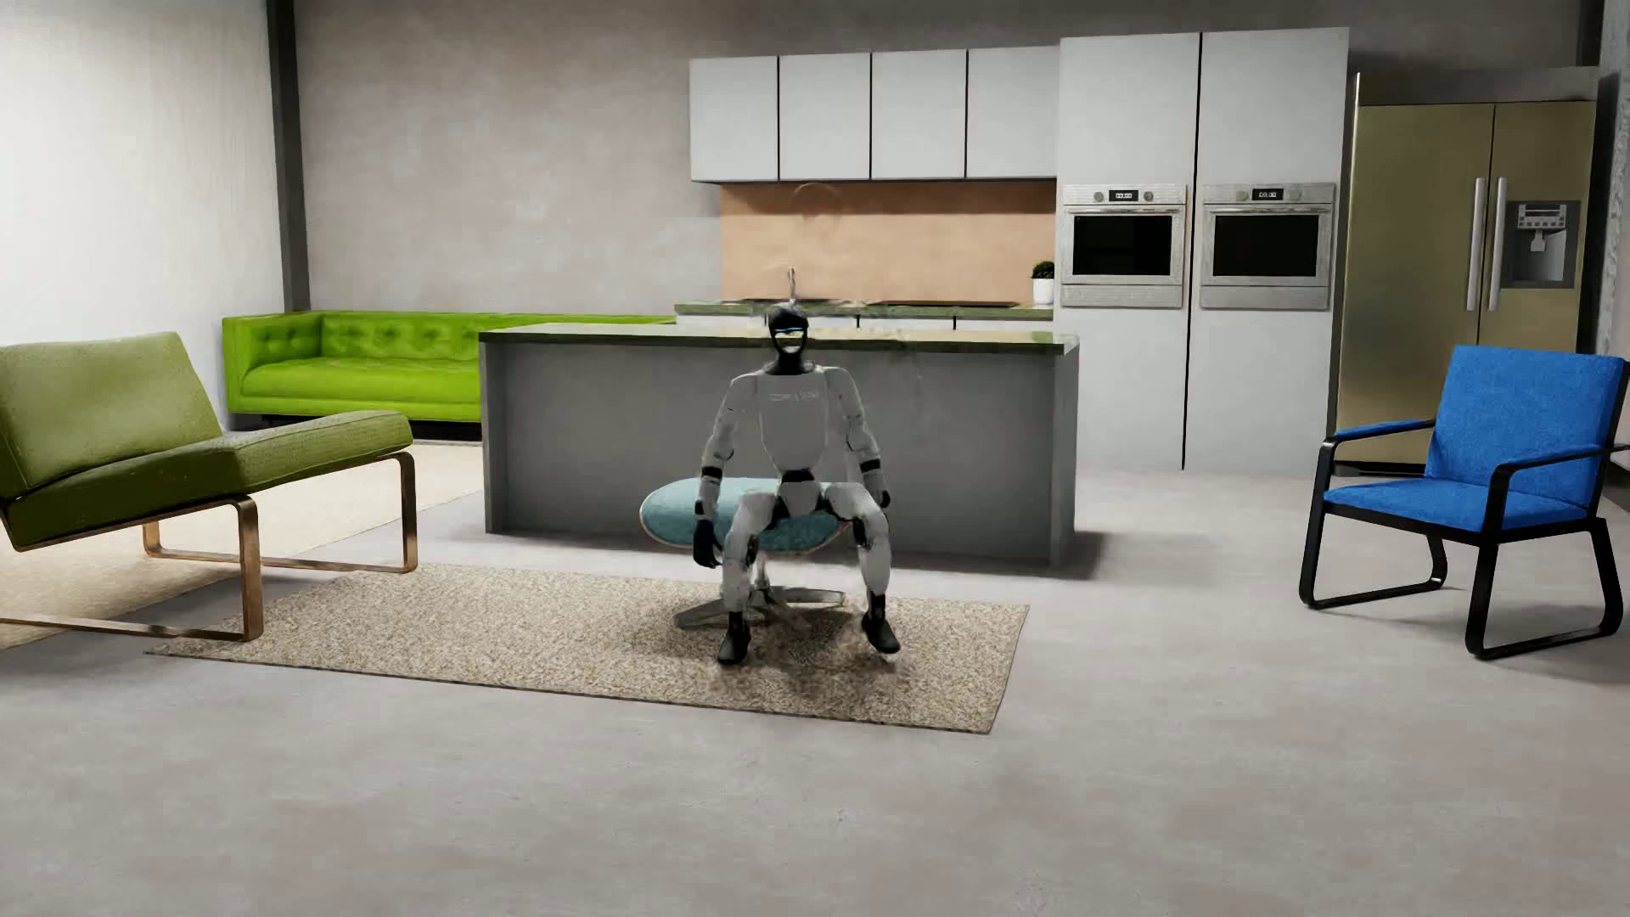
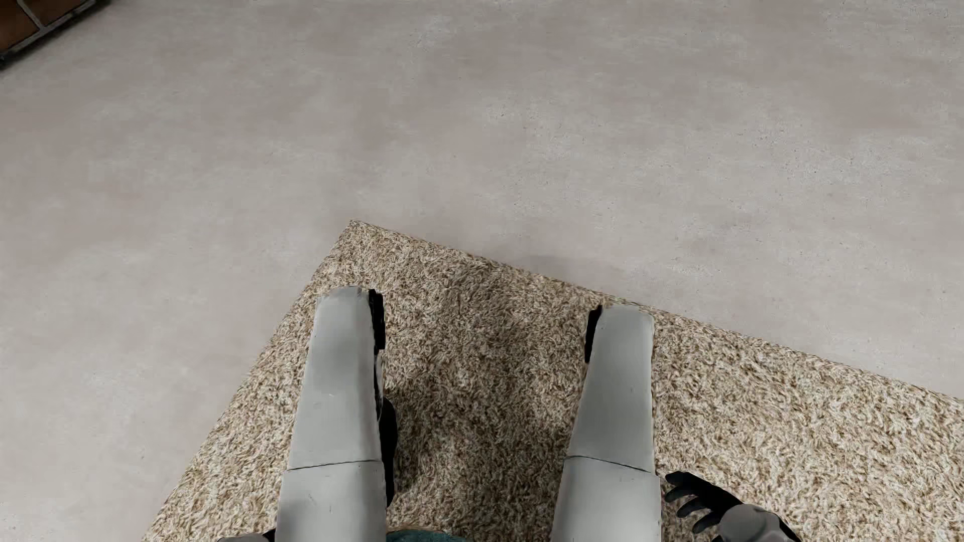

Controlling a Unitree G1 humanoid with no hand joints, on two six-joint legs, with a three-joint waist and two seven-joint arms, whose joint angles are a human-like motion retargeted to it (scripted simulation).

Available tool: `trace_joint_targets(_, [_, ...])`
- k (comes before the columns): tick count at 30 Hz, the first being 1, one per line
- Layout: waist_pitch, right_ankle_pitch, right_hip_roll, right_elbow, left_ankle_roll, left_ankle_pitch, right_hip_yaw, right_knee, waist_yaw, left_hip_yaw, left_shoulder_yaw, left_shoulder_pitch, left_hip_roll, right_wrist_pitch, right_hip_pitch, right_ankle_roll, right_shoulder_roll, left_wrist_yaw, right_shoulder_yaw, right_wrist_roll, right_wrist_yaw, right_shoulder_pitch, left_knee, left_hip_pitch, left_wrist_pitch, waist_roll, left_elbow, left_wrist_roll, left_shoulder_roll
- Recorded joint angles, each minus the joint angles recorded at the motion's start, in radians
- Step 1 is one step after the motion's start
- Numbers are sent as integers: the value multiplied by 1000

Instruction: Stand up from the chair

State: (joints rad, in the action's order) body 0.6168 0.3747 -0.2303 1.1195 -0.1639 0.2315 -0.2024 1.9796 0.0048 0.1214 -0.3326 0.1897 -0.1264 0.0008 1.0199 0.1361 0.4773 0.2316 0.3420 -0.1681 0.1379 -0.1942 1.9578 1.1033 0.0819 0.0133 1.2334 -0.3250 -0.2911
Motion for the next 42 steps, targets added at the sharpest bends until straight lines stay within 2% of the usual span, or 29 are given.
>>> trace_joint_targets(1, [-6, -1, -2, 10, -1, -6, 2, -2, 0, -1, -12, -36, -3, -25, -7, 0, -6, 54, -6, -71, 54, 42, 0, -5, 20, 0, -3, -67, 18])
trace_joint_targets(2, [-12, -3, -5, 4, -3, -8, 4, -3, 0, -2, -1, -78, -3, -36, -12, 0, -14, 60, -25, -92, 94, 89, -2, -12, 16, 0, -13, -62, 30])
trace_joint_targets(5, [-32, -11, -4, -11, -10, -6, 4, -5, 0, 2, 81, -191, -10, -15, -17, 6, -74, 42, -100, -15, 67, 211, -5, -23, -2, -1, -93, 74, 42])
trace_joint_targets(6, [-36, -11, -2, -21, -11, -6, 2, -6, 2, 4, 87, -206, -10, -6, -21, 6, -99, 13, -116, 0, 28, 238, -6, -27, -7, -1, -124, 88, 48])
trace_joint_targets(8, [-43, -11, 4, -38, -6, -8, 2, -9, 4, 4, 87, -193, -3, -11, -30, 1, -133, -7, -128, 8, 22, 256, -9, -36, 6, 0, -100, 72, 56])
trace_joint_targets(10, [-49, -11, 12, -51, -3, -10, 0, -9, 0, 5, 63, -174, 4, -46, -36, -4, -134, -13, -106, -25, 65, 242, -10, -42, 12, 2, -78, 72, 44])
trace_joint_targets(11, [-50, -12, 17, -59, -1, -9, 0, -10, -1, 5, 62, -165, 5, -49, -37, -7, -122, -16, -97, -31, 77, 229, -9, -43, 11, 3, -82, 74, 31])
trace_joint_targets(12, [-52, -14, 22, -73, 1, -10, -2, -10, 0, 5, 64, -154, 4, -42, -37, -7, -108, -33, -86, -45, 43, 219, -8, -43, 13, 4, -87, 75, 17])
trace_joint_targets(13, [-57, -15, 24, -83, 3, -9, -1, -10, -1, 4, 65, -147, 5, -55, -36, -8, -93, -27, -82, -60, 97, 209, -8, -41, 12, 5, -93, 94, 3])
trace_joint_targets(14, [-58, -18, 24, -82, 3, -8, -2, -10, -2, 4, 68, -137, 6, -64, -35, -8, -78, -29, -74, -81, 112, 197, -8, -42, 8, 5, -107, 118, -11])
trace_joint_targets(16, [-62, -25, 24, -106, 2, -8, -6, -10, -2, 6, 86, -120, 7, -108, -30, -6, -43, 6, -64, -109, 244, 184, -7, -38, 10, 6, -168, 170, -42])
trace_joint_targets(17, [-63, -30, 24, -148, 0, -7, -5, -9, -2, 4, 94, -116, 8, -121, -26, -12, -17, -5, -60, -128, 300, 186, -7, -37, 3, 7, -228, 204, -55])
trace_joint_targets(18, [-59, -37, 26, -197, -1, -9, -7, -10, -3, 4, 107, -97, 10, -130, -20, -13, 20, -36, -58, -124, 273, 176, -9, -34, 10, 8, -290, 248, -77])
trace_joint_targets(19, [-62, -43, 27, -257, -1, -14, -8, -11, -5, 5, 107, -80, 11, -115, -13, -16, 64, -63, -58, -122, 294, 174, -10, -26, 1, 12, -372, 291, -95])
trace_joint_targets(21, [-63, -54, 40, -404, -13, -22, -14, -15, -7, 7, 108, -35, 2, -72, -1, -18, 153, -186, -49, -43, 124, 150, -12, -17, 18, 11, -557, 357, -149])
trace_joint_targets(22, [-54, -57, 43, -483, -16, -26, -16, -14, -11, 7, 90, 3, 0, -59, 6, -19, 192, -277, -31, -18, 0, 108, -11, -11, 44, 13, -651, 378, -181])
trace_joint_targets(23, [-47, -58, 48, -569, -19, -27, -18, -12, -14, 6, 63, 42, -3, -71, 13, -22, 230, -350, 6, -6, -117, 53, -9, -8, 74, 13, -743, 383, -224])
trace_joint_targets(24, [-40, -62, 51, -658, -23, -28, -23, -11, -16, 8, 18, 94, -9, -83, 23, -17, 263, -391, 59, 9, -219, -10, -7, 1, 97, 14, -825, 374, -274])
trace_joint_targets(25, [-33, -68, 57, -746, -25, -25, -31, -11, -15, 11, -38, 154, -18, -96, 34, -6, 292, -387, 128, 8, -295, -82, -3, 10, 115, 15, -895, 354, -327])
trace_joint_targets(26, [-21, -74, 59, -819, -26, -24, -35, -10, -16, 8, -107, 228, -17, -113, 47, -8, 320, -341, 213, -6, -330, -173, -2, 16, 128, 12, -958, 327, -380])
trace_joint_targets(28, [3, -73, 64, -918, -30, -21, -43, -11, -16, 11, -276, 382, -22, -166, 71, 4, 348, -193, 407, -59, -239, -380, 3, 39, 156, 8, -1054, 266, -460])
trace_joint_targets(30, [38, -62, 68, -949, -34, -10, -44, -10, -16, 13, -428, 526, -27, -206, 102, 5, 338, -14, 609, -92, -102, -582, 7, 66, 155, 5, -1101, 235, -496])
trace_joint_targets(31, [53, -57, 63, -946, -38, -3, -45, -7, -18, 15, -487, 572, -25, -235, 125, 13, 323, -72, 693, -117, -69, -660, 10, 87, 176, 5, -1098, 242, -503])
trace_joint_targets(32, [82, -50, 65, -928, -39, 3, -48, -4, -16, 19, -506, 608, -29, -244, 144, 25, 308, -176, 759, -126, -195, -720, 16, 109, 199, 6, -1090, 258, -514])
trace_joint_targets(33, [110, -43, 67, -935, -41, 11, -52, 1, -13, 22, -504, 631, -33, -238, 166, 29, 318, -221, 781, -115, -279, -744, 21, 132, 206, 5, -1109, 274, -531])
trace_joint_targets(35, [152, -34, 74, -1028, -50, 25, -60, 13, -13, 27, -531, 678, -28, -242, 234, 27, 386, -310, 826, -83, -354, -805, 32, 196, 228, 1, -1191, 311, -578])
trace_joint_targets(37, [190, -20, 82, -1089, -63, 45, -69, 23, -14, 34, -550, 723, -32, -249, 313, 30, 433, -402, 887, -65, -472, -864, 43, 271, 252, -6, -1277, 345, -633])
trace_joint_targets(40, [243, 10, 89, -1155, -74, 89, -71, 19, -14, 49, -582, 795, -45, -285, 406, 42, 498, -492, 920, -61, -591, -924, 51, 369, 282, -16, -1357, 359, -707])
trace_joint_targets(42, [259, 34, 88, -1173, -70, 115, -62, -8, -11, 49, -623, 855, -44, -304, 428, 47, 521, -506, 924, -54, -618, -942, 29, 396, 300, -23, -1373, 364, -726])
